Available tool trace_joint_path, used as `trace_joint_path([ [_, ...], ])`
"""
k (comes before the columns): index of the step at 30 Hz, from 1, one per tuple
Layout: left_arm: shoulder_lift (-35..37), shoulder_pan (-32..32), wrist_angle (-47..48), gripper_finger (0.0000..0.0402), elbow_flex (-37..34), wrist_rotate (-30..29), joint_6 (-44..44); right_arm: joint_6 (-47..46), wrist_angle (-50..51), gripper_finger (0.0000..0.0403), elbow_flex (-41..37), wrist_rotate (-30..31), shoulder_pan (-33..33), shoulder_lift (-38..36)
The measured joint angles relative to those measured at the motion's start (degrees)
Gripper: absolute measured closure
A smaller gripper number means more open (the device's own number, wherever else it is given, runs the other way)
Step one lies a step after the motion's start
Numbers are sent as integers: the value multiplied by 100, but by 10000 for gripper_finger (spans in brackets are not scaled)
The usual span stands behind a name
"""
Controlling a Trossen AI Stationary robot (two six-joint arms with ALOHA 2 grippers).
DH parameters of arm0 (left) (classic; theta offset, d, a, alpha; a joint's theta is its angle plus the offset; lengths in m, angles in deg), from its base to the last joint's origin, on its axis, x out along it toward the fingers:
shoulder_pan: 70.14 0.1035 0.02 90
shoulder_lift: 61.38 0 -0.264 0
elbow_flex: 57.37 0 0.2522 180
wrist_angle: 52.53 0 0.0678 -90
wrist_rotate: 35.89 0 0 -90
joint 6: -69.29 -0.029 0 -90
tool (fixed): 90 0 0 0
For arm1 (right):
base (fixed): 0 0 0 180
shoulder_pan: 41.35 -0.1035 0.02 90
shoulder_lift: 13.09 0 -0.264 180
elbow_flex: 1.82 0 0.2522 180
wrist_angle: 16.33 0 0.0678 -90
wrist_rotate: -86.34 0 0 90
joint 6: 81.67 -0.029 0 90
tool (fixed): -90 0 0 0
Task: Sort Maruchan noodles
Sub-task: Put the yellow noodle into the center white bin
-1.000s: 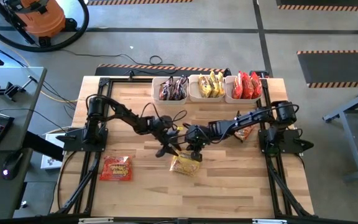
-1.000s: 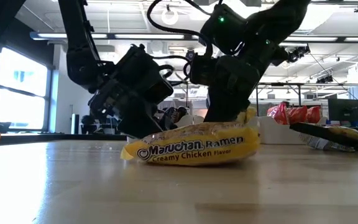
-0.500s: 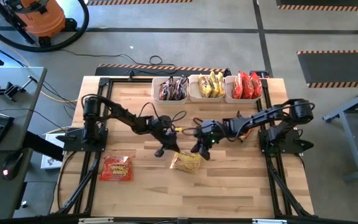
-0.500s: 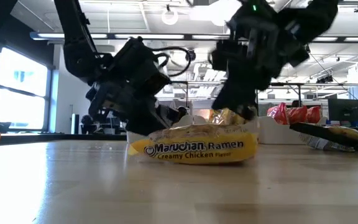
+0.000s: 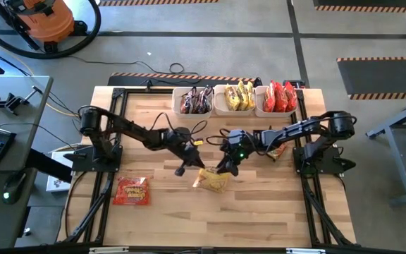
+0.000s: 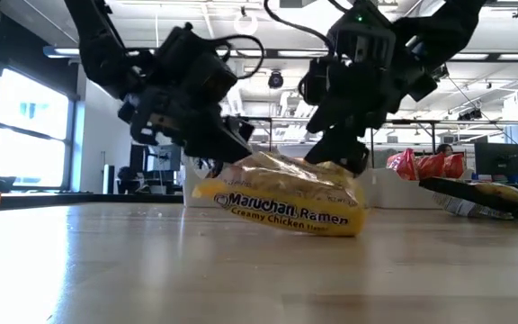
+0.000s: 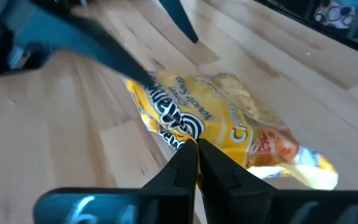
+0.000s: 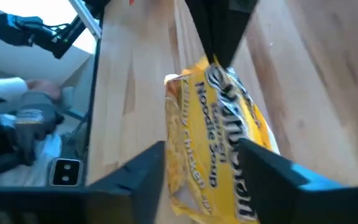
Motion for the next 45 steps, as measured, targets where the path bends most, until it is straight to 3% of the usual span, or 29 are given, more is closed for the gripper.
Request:
trace_joint_path([
  [5, 413, -43, 13, 401, -176, -173, -118, 291, -42, 139, 14, 63, 181, 21],
  [9, 553, -92, 8, 401, -184, -169, -124, 482, -264, 118, 21, 74, 310, 145],
  [18, 565, -206, 4, 401, -181, -167, -232, 1343, -754, 116, 21, -155, 580, 183],
  [30, 565, -190, -192, 401, -181, -191, -179, 862, -1565, 116, 21, -1288, 499, 924],
  [45, 565, -180, -206, 401, -179, -475, -168, 508, -1557, 168, 21, -1162, 370, 929],
])
